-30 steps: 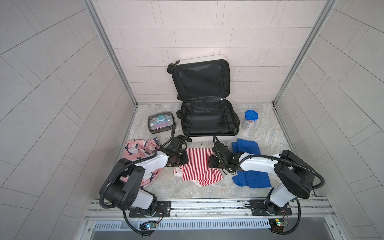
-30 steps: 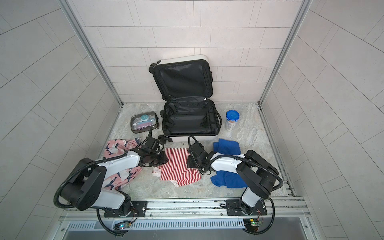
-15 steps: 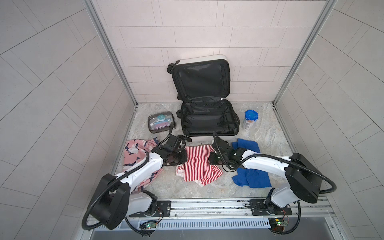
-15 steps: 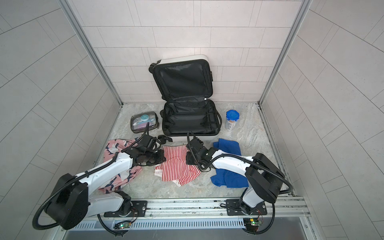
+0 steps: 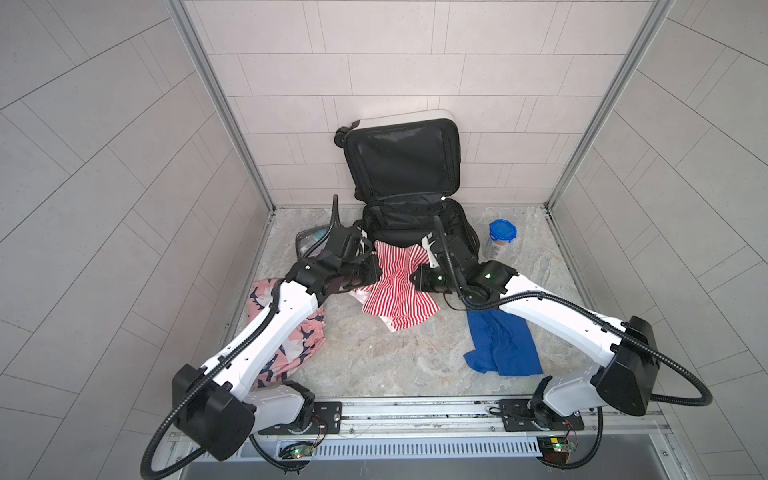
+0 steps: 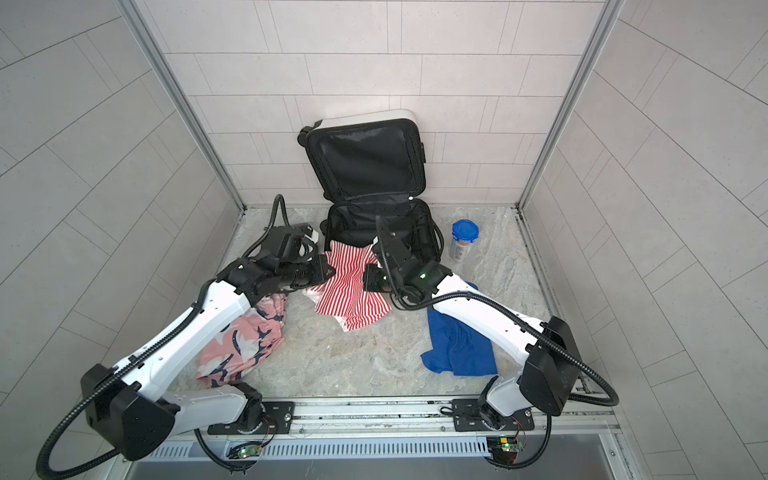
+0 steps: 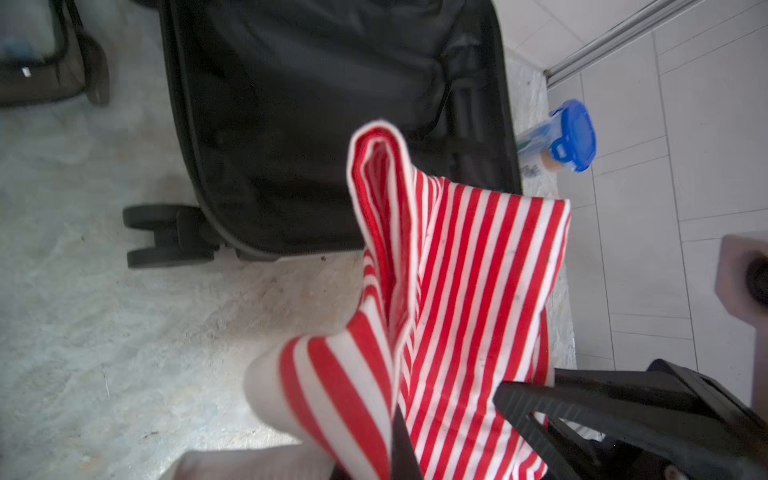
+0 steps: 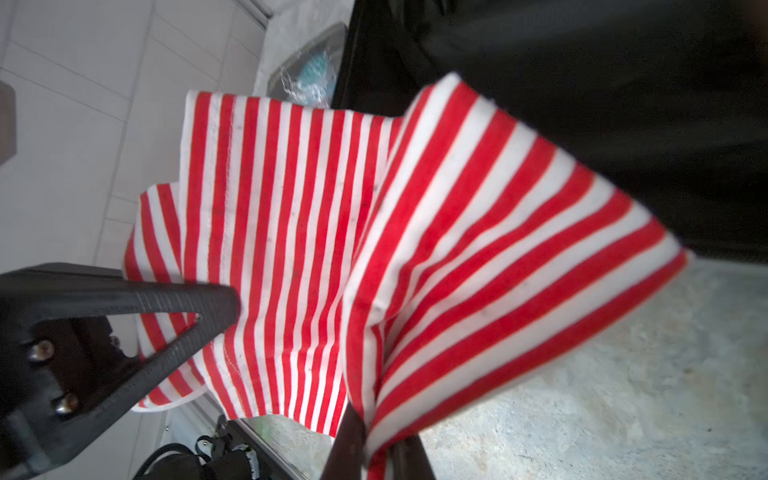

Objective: Pack the luggage
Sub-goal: 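Lift the striped shirt with both grippers and carry it into the suitcase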

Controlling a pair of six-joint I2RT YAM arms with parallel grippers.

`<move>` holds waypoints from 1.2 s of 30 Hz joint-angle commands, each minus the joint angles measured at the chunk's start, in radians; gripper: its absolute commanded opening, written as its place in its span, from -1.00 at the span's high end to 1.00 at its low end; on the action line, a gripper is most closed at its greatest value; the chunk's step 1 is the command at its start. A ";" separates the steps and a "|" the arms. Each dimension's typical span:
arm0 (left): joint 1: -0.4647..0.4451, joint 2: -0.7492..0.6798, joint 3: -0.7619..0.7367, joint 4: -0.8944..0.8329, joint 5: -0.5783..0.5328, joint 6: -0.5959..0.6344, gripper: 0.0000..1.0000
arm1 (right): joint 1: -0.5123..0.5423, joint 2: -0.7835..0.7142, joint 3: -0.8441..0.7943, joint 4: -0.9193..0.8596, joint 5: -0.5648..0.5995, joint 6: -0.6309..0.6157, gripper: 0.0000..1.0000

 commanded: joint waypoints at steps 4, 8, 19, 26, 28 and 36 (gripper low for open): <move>0.001 0.175 0.242 -0.003 -0.078 0.062 1.00 | -0.131 0.079 0.184 -0.060 -0.084 -0.063 1.00; 0.014 0.312 0.376 0.041 -0.089 0.076 1.00 | -0.219 0.169 0.286 -0.054 -0.142 -0.075 1.00; 0.068 0.741 0.644 0.117 -0.065 0.067 1.00 | -0.393 0.524 0.598 -0.130 -0.245 -0.130 1.00; 0.105 0.895 0.707 0.127 -0.056 0.063 1.00 | -0.445 0.723 0.754 -0.210 -0.254 -0.167 1.00; 0.116 0.928 0.732 0.115 -0.054 0.070 1.00 | -0.455 0.782 0.814 -0.256 -0.242 -0.187 1.00; 0.150 1.012 0.816 0.050 -0.064 0.088 0.43 | -0.477 0.893 0.966 -0.355 -0.203 -0.214 0.19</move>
